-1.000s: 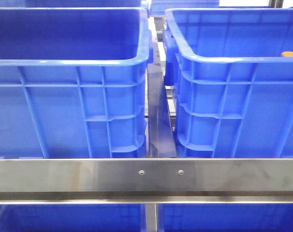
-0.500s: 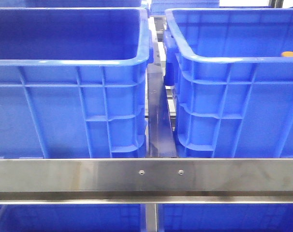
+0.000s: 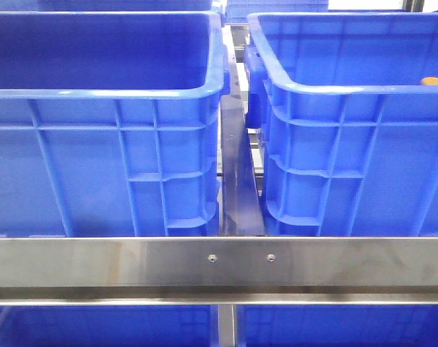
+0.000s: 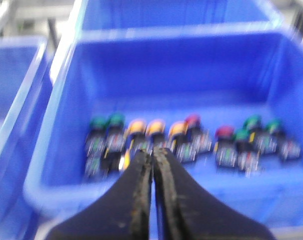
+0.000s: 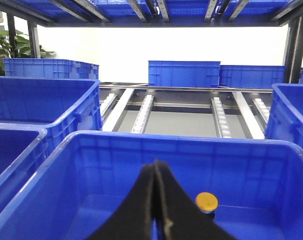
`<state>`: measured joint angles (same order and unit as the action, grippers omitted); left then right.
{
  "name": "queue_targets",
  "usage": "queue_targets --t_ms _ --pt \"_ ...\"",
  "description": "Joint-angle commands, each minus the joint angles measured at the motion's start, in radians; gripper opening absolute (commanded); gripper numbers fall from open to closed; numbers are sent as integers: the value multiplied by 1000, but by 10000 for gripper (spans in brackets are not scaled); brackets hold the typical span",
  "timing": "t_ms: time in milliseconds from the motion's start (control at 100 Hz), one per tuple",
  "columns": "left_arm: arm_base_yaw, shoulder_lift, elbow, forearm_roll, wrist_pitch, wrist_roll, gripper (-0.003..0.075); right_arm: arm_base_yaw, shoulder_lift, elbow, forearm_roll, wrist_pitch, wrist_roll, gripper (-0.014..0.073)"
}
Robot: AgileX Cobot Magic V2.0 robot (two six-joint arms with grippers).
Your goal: Pick red and yellow buttons and place in box
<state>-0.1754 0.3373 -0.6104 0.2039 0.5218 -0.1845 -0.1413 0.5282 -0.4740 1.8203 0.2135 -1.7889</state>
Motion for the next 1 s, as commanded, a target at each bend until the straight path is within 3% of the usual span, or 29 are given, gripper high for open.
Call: queue_targets --t_ms 0,230,630,990 --pt "-1 -16 44 8 -230 -11 -19 -7 1 -27 65 30 -9 -68" --pt "13 -119 254 8 -438 -3 -19 -7 1 -27 65 30 -9 -68" --pt "145 -354 514 -36 -516 14 -19 -7 1 -27 65 30 -9 -68" --pt "158 -375 654 -39 -640 14 -19 -7 1 -27 65 30 -9 -68"
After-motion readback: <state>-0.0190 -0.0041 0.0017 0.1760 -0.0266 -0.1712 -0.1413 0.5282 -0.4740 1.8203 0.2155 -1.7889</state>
